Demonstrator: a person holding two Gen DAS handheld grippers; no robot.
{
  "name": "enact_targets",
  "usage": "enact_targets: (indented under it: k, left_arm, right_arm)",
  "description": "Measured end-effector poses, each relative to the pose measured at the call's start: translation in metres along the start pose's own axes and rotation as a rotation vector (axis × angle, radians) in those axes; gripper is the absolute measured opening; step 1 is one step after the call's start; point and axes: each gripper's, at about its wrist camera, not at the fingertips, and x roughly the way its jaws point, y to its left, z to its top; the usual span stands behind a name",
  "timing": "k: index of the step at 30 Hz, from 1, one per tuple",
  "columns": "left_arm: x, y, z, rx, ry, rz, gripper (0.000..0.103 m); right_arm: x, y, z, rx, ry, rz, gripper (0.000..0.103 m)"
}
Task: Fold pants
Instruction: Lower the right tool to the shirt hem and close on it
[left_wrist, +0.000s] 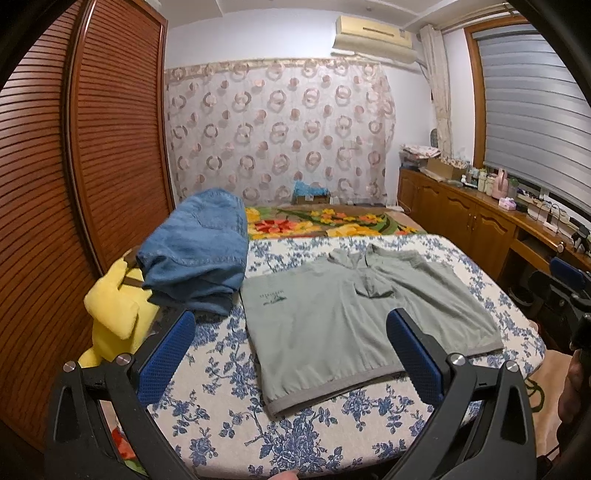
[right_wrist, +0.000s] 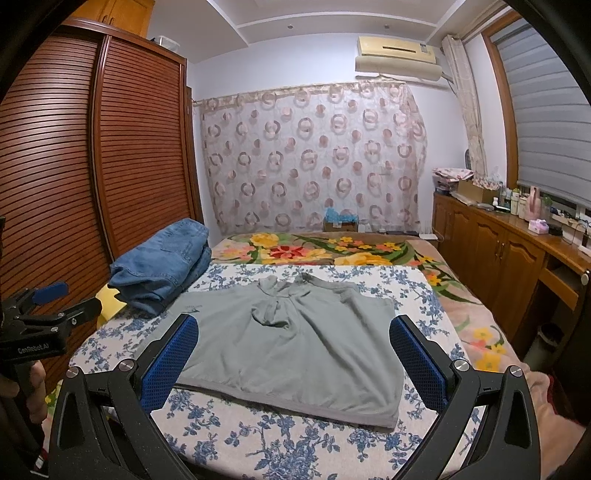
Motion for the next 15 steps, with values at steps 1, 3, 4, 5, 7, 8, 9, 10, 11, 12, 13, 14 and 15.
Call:
enact_targets:
  k: [1, 3, 4, 5, 7, 8, 9, 10, 11, 12, 13, 14, 15]
  left_arm:
    - [0.004, 0.003, -0.001, 0.0, 0.013, -0.001, 0.103]
    - [0.011, 0.006, -0.003, -0.002, 0.033, -0.001, 0.103]
    - [0.015, 0.007, -0.005, -0.002, 0.044, -0.001, 0.103]
    - [0.017, 0.009, -0.008, 0.0, 0.054, -0.002, 0.103]
    - [0.024, 0.014, -0.01, 0.003, 0.07, 0.006, 0.103]
    - [0.027, 0.013, -0.013, 0.004, 0.073, 0.009, 0.103]
    - [0.03, 0.018, -0.013, 0.001, 0.08, 0.006, 0.103]
    - [0.032, 0.015, -0.017, 0.0, 0.082, 0.002, 0.103]
    - [0.035, 0.019, -0.018, -0.005, 0.089, -0.01, 0.103]
    - [0.036, 0.017, -0.022, -0.006, 0.092, -0.011, 0.103]
    - [0.04, 0.016, -0.027, -0.006, 0.095, -0.008, 0.103]
    - [0.044, 0.017, -0.03, -0.005, 0.1, -0.003, 0.103]
    - [0.049, 0.019, -0.032, -0.001, 0.111, 0.0, 0.103]
  right_arm:
    - [0.002, -0.002, -0.001, 0.002, 0.007, -0.001, 0.103]
    - [0.005, -0.004, -0.002, 0.003, 0.019, -0.002, 0.103]
    - [0.007, -0.005, -0.002, 0.002, 0.024, -0.005, 0.103]
    - [0.009, -0.006, -0.002, 0.001, 0.03, -0.008, 0.103]
    - [0.012, -0.01, -0.002, -0.001, 0.041, -0.014, 0.103]
    - [0.015, -0.01, -0.001, -0.003, 0.05, -0.018, 0.103]
    - [0.016, -0.011, -0.001, -0.004, 0.054, -0.021, 0.103]
    - [0.018, -0.01, 0.001, -0.006, 0.06, -0.025, 0.103]
    - [0.019, -0.011, 0.001, -0.009, 0.066, -0.029, 0.103]
    - [0.021, -0.012, 0.002, -0.012, 0.072, -0.032, 0.103]
    - [0.022, -0.013, 0.002, -0.013, 0.077, -0.037, 0.103]
    - [0.024, -0.014, 0.003, -0.013, 0.083, -0.041, 0.103]
    - [0.026, -0.016, 0.003, -0.012, 0.091, -0.044, 0.103]
